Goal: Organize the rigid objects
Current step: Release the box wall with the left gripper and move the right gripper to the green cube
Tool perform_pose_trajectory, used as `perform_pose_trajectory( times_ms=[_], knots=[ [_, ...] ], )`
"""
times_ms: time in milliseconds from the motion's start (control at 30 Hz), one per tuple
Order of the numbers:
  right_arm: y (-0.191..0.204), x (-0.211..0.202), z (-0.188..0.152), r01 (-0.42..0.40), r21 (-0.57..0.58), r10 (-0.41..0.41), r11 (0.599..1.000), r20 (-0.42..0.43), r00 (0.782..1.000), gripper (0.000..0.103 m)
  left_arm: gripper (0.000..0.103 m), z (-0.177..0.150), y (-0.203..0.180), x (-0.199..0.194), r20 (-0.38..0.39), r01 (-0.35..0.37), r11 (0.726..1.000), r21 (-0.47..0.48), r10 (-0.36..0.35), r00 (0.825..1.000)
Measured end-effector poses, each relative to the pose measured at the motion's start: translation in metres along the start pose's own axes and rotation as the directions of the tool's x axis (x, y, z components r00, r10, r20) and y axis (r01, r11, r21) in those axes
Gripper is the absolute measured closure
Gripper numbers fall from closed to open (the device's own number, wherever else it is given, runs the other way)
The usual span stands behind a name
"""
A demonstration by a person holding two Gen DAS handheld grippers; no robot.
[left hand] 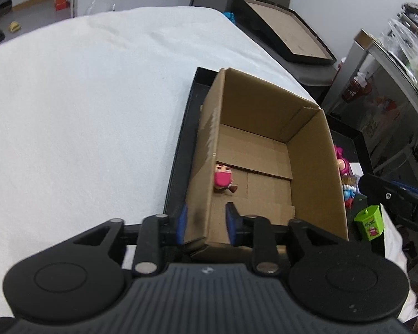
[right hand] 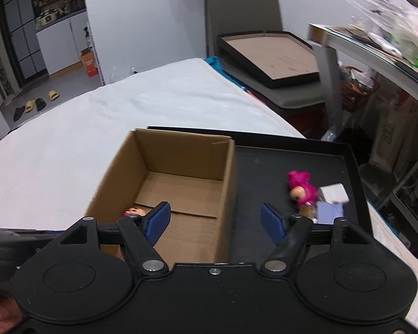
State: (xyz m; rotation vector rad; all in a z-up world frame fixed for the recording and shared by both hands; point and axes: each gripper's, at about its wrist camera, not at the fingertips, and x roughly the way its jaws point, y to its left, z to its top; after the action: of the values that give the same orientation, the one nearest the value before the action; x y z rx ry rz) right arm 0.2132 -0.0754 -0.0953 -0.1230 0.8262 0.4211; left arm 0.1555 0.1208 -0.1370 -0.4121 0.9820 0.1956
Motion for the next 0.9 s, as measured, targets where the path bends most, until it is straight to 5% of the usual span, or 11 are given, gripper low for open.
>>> perform_pose_trajectory(
  times_ms=[500, 900],
  knots=[
    [-0.072, -0.002, -0.032, 0.016, 0.122, -0.015, 0.992, -0.012, 1.0, 0.026, 0.03, 0.011, -0.041, -0.022, 0.052, -0.067, 0.991, 0.114, 0.061, 0.997],
    [-0.128, 0.017, -0.055, 0.063, 0.239, -0.055, 0.969, -0.042, 0.998, 0.02, 0.024, 0.014, -0.079, -0.012, 0.028, -0.132, 0.973, 0.191, 0.129, 0.991]
  ],
)
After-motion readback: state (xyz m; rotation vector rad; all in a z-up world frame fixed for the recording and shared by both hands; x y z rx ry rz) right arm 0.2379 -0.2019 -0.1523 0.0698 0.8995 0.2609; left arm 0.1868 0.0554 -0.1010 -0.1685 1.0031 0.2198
